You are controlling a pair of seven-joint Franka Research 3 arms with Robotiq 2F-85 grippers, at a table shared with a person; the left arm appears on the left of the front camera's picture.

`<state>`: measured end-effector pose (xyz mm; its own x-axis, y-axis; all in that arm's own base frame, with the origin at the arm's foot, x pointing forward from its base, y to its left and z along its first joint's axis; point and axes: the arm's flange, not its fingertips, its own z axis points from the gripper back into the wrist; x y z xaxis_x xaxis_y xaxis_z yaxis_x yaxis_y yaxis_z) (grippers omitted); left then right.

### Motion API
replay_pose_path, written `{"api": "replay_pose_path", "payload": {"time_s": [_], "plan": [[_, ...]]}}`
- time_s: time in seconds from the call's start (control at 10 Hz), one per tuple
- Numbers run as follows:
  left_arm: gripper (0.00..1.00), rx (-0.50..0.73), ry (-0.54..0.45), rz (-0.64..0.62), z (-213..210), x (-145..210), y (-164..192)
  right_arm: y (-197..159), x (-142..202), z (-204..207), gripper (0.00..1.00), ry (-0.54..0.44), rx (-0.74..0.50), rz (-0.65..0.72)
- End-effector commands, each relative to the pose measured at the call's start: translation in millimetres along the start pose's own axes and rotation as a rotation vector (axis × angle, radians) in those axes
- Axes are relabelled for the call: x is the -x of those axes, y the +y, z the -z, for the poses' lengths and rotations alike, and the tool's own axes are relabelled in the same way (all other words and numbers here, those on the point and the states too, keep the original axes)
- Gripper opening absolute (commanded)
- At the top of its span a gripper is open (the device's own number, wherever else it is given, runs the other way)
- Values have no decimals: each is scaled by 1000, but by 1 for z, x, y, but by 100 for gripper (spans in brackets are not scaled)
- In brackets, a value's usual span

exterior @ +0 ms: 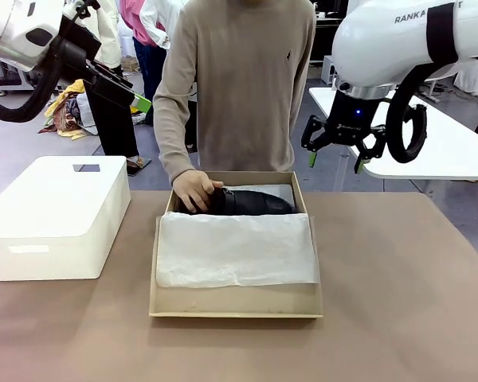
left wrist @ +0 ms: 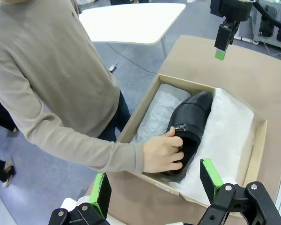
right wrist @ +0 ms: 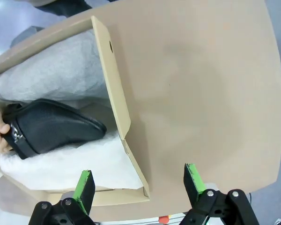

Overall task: Pack the shoes into the box.
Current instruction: Close the Shoes Box.

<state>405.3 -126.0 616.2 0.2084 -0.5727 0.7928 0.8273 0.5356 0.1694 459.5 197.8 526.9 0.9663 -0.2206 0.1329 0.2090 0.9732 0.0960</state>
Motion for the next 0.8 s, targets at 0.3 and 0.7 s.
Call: {"api": "replay_pose_path", "payload": {"time_s": [0.3,0.7], "plan": [[100,18,-21,13,1,2,3,0,0,0,100,-1,1,1],[100,18,-21,13,1,2,3,-50,-5,1,100,5,-25,-420]]}}
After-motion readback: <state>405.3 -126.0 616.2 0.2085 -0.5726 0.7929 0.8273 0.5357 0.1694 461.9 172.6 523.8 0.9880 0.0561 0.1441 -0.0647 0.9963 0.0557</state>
